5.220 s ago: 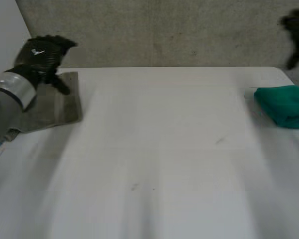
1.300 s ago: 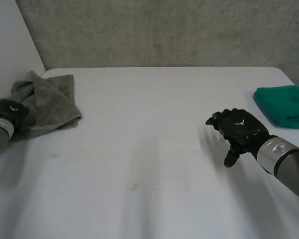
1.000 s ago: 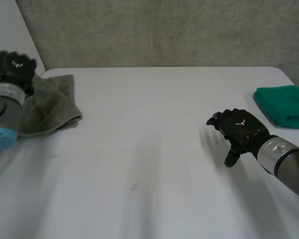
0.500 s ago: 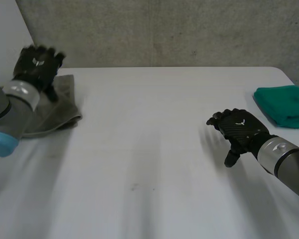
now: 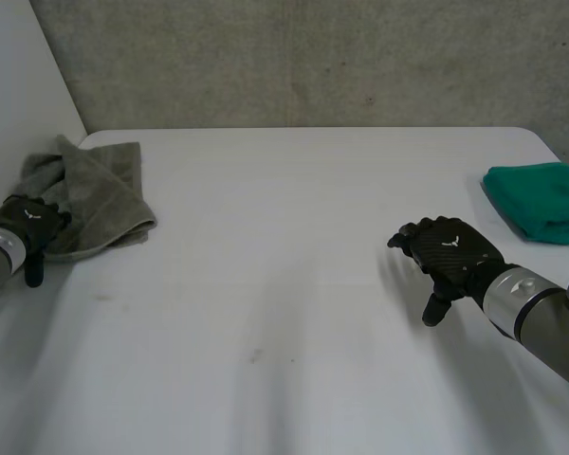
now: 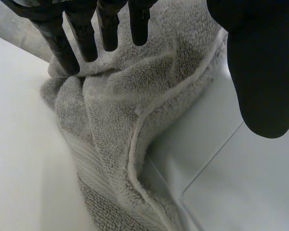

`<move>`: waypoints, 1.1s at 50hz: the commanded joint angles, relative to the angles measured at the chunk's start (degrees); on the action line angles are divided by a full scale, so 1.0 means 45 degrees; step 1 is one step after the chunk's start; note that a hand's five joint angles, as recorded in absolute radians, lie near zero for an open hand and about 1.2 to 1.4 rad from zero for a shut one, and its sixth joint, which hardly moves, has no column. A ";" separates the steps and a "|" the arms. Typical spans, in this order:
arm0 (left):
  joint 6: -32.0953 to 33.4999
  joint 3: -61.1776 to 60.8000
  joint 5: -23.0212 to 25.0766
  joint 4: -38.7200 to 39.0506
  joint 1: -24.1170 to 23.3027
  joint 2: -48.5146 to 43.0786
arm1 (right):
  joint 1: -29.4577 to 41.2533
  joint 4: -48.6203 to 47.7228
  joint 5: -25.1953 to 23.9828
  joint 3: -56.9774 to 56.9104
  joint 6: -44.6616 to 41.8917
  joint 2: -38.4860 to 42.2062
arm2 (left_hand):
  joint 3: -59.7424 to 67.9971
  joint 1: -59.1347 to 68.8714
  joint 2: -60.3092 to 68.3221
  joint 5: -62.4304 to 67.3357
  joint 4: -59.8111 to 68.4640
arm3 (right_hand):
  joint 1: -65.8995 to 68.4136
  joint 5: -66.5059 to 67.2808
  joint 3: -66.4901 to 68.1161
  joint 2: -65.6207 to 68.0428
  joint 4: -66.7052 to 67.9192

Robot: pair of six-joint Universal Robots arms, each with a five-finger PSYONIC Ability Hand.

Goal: Fold the laundry.

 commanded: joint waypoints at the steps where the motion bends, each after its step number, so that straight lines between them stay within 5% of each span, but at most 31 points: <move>1: 0.0780 0.0600 -0.0066 0.0460 -0.0028 -0.0803 | -0.0001 0.0005 -0.0068 -0.0096 0.0000 0.0146 | 0.1115 0.1374 0.1194 0.0992 0.1201 | -0.0342 -0.0732 -0.0462 -0.0560 -0.0752; 10: 0.1659 0.1205 -0.0320 0.2218 -0.0028 -0.1858 | -0.0059 0.0005 -0.0107 -0.0154 0.0000 0.0204 | 0.5294 0.5552 0.5372 0.5170 0.5379 | -0.0342 -0.0732 -0.0462 -0.0560 -0.0752; 12: 0.1815 0.1342 -0.0476 0.2355 -0.0028 -0.1975 | -0.0098 -0.0014 -0.0107 -0.0193 -0.0019 0.0224 | 0.8200 0.8459 0.8279 0.8077 0.8286 | -0.0342 -0.0732 -0.0462 -0.0560 -0.0752; 13: 0.1874 0.1517 -0.0631 0.2530 -0.0047 -0.2014 | -0.0098 -0.0014 -0.0107 -0.0213 -0.0019 0.0262 | 1.3621 1.3880 1.3699 1.3498 1.3707 | -0.0342 -0.0732 -0.0462 -0.0560 -0.0752; 14: 0.1816 0.1596 -0.0807 0.2686 -0.0086 -0.1995 | -0.0118 0.0005 -0.0069 -0.0251 0.0000 0.0302 | 1.5114 1.5372 1.5192 1.4990 1.5199 | -0.0342 -0.0732 -0.0462 -0.0560 -0.0752; 22: -0.0230 0.1265 -0.2059 0.5188 -0.1666 -0.0475 | -0.0137 0.0005 0.0010 -0.0389 0.0000 0.0478 | 1.5129 1.5387 1.5207 1.5005 1.5214 | -0.0342 -0.0732 -0.0462 -0.0560 -0.0752; 36: -0.7065 0.0505 -0.1651 0.3802 -0.7600 0.4875 | -0.0684 0.0025 0.0088 -0.0525 0.0176 0.0458 | 1.5129 1.5387 1.5207 1.5005 1.5214 | -0.0342 -0.0732 -0.0462 -0.0560 -0.0752; 43: -0.7736 -0.0979 -0.0907 0.2944 -0.8933 0.5252 | -0.0723 0.0025 0.0108 -0.0506 0.0235 0.0439 | 1.5129 1.5387 1.5207 1.5005 1.5214 | -0.0342 -0.0732 -0.0462 -0.0560 -0.0752; 46: -0.7482 -0.1567 -0.0770 0.1851 -0.9363 0.4687 | -0.0723 0.0025 0.0108 -0.0525 0.0254 0.0439 | 0.5595 0.5853 0.5673 0.5471 0.5680 | -0.0342 -0.0732 -0.0462 -0.0560 -0.0752; 48: -0.7190 -0.1684 -0.0770 0.0859 -0.9461 0.3889 | -0.0743 0.0005 0.0088 -0.0525 0.0235 0.0419 | 0.1659 0.1917 0.1737 0.1536 0.1745 | -0.0342 -0.0732 -0.0462 -0.0560 -0.0752; 55: -0.5900 -0.1744 -0.0711 -0.1101 -0.9345 0.3083 | -0.0743 0.0005 0.0088 -0.0584 0.0254 0.0419 | -0.0427 -0.0168 -0.0348 -0.0550 -0.0341 | -0.0342 -0.0732 -0.0462 -0.0560 -0.0752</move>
